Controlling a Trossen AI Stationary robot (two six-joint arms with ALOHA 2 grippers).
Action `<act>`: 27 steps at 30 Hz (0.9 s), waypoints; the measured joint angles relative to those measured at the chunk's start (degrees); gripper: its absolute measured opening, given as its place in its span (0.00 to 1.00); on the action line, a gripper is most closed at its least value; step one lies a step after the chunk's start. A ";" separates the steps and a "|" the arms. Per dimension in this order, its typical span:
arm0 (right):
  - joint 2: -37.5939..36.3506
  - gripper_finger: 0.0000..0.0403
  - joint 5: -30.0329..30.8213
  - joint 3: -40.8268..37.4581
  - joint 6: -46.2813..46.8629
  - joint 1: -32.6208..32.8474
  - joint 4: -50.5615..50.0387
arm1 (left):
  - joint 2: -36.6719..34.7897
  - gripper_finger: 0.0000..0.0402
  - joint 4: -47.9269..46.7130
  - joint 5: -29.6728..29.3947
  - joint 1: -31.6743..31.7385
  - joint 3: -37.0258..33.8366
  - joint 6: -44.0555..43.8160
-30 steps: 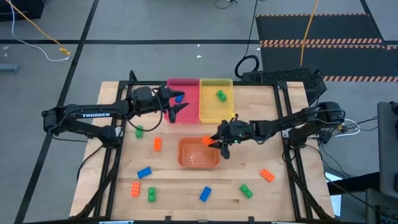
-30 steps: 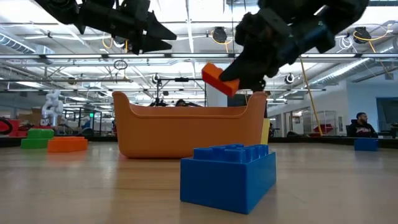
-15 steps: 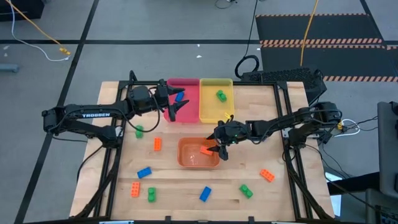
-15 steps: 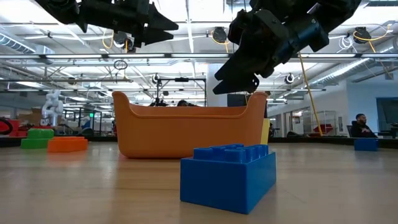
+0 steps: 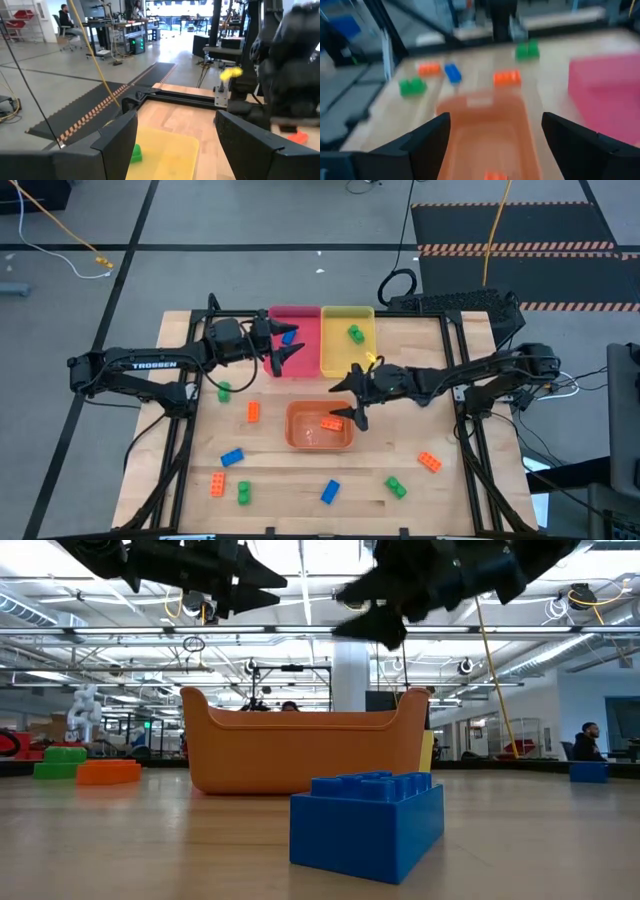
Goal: Sort & place blocks by color
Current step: Put the blue game piece into the red bin
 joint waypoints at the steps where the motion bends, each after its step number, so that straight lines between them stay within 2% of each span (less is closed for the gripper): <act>1: -0.15 0.77 0.04 0.00 -0.30 -0.04 1.87 | 0.00 0.67 -0.30 0.00 -0.04 0.00 0.00; 3: -0.17 0.77 2.26 0.03 -1.82 -0.14 3.27 | 0.00 0.67 -1.00 0.01 -0.02 0.00 0.00; 6: -0.13 0.77 13.50 0.02 -5.66 -0.16 -1.66 | 0.00 0.67 -2.26 0.09 -0.04 0.00 -0.09; 9: -1.08 0.77 24.22 0.02 -7.19 -1.13 -12.57 | 0.00 0.67 -3.95 0.11 -0.02 0.00 -0.34; 12: -4.05 0.77 29.87 1.47 -2.66 -2.95 -29.32 | 0.00 0.67 -4.76 0.11 0.00 0.00 -0.39; 16: -8.65 0.77 31.47 5.17 9.55 -5.48 -51.40 | 0.00 0.67 -4.77 0.11 0.00 0.00 -0.39; 23: -13.79 0.77 29.67 5.66 35.57 -9.12 -79.19 | 0.00 0.67 -4.95 0.11 0.00 0.00 -0.57; 27: -13.79 0.77 26.53 3.49 44.27 -9.52 -87.14 | 0.00 0.67 -5.17 0.11 0.00 0.00 -1.11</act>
